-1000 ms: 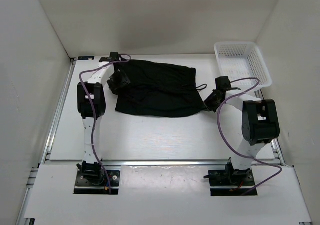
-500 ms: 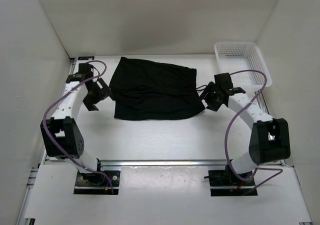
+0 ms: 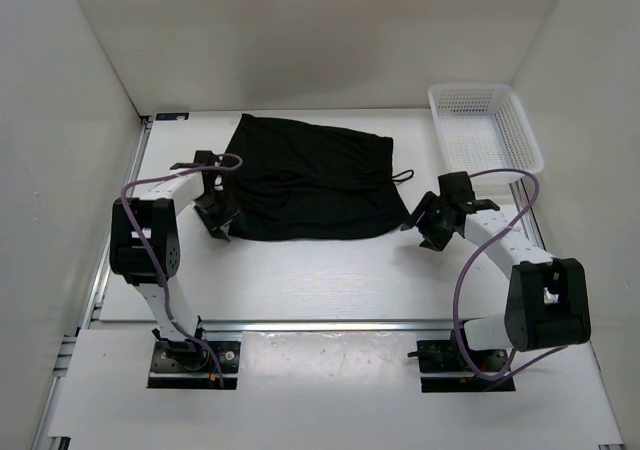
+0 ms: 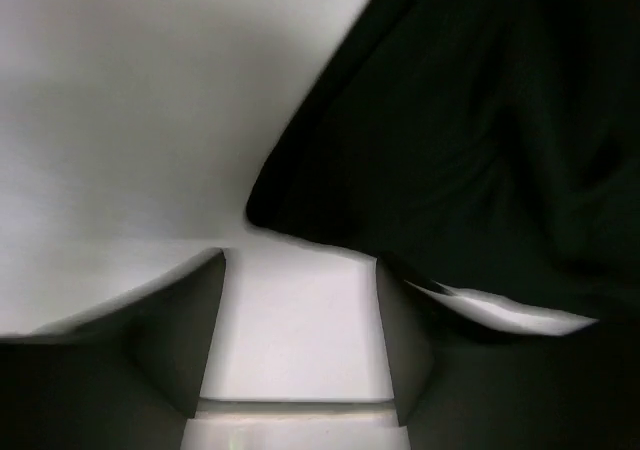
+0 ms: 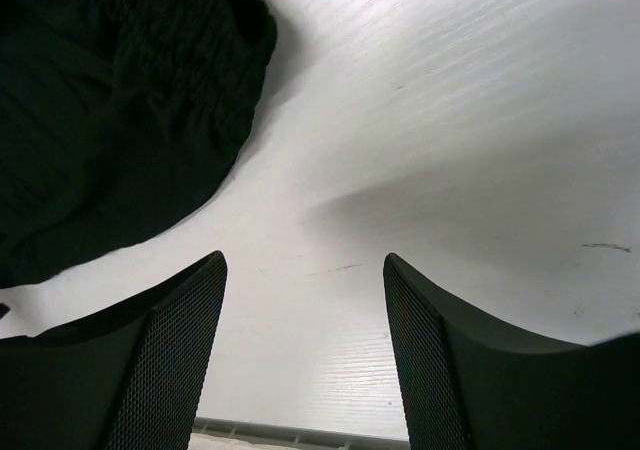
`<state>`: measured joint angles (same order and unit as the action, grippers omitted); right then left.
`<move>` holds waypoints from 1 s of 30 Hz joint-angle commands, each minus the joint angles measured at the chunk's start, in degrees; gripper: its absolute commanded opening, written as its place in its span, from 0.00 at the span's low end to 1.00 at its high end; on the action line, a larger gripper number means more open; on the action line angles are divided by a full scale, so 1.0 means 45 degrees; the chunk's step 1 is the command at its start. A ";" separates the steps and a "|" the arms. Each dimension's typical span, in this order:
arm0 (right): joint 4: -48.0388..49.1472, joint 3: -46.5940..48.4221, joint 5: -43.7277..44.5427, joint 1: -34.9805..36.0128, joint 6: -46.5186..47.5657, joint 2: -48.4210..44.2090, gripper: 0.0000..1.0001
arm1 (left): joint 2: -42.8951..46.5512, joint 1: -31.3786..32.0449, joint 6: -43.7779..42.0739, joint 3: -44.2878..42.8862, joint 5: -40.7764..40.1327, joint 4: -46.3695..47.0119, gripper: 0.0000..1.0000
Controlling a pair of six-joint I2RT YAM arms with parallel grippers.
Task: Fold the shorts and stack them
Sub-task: Fold the shorts
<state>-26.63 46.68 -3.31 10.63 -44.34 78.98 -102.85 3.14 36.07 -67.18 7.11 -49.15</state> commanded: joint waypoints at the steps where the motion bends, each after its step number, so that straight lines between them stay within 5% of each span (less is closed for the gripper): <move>1: 0.0779 -0.0294 -0.1137 -0.0759 0.0010 -0.0152 0.69 | -0.0541 0.0045 0.0030 -0.0697 -0.0077 0.0550 0.40; 2: 0.1188 -0.0410 -0.1352 -0.0761 0.0009 0.0006 0.69 | -0.0679 0.0045 0.0030 -0.0697 -0.0077 0.0550 0.12; 3: 0.1327 -0.0411 -0.1663 -0.0897 0.0009 0.0201 0.69 | -0.0680 0.0045 0.0030 -0.0697 -0.0077 0.0550 0.10; 8: 0.2419 0.0660 -0.2505 -0.0898 -0.0107 0.1997 0.69 | 0.0586 0.0045 0.0030 -0.0268 -0.0349 0.0550 0.10; 14: 0.3594 0.1033 -0.2390 -0.0782 -0.0693 0.3189 0.57 | 0.1117 0.0045 0.0030 0.0161 -0.0235 0.0550 0.10; 16: 0.3594 0.1461 -0.2273 -0.0781 -0.0694 0.3851 0.51 | 0.1234 0.0045 0.0030 0.0163 -0.0233 0.0550 0.10; 19: 0.3594 0.1620 -0.2038 -0.0664 -0.0578 0.4342 0.30 | 0.1468 -0.0072 0.0030 0.0299 -0.0097 0.0550 0.10; 20: 0.3594 0.1620 -0.2038 -0.0664 -0.0577 0.4343 0.14 | 0.1642 -0.0072 0.0030 0.0299 -0.0097 0.0550 0.10; 22: 0.3459 0.1620 -0.1881 -0.0664 -0.0440 0.4169 0.02 | 0.1954 -0.0383 0.0030 0.0417 0.0021 0.0550 0.10; 30: 0.1079 0.0391 -0.1023 -0.0410 0.0865 0.0793 0.00 | 0.4355 -0.0930 0.0030 0.1509 -0.0408 -0.0055 0.10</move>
<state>-15.53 49.98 -10.41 8.36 -43.94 89.56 -90.24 -0.23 36.25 -62.24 6.59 -47.88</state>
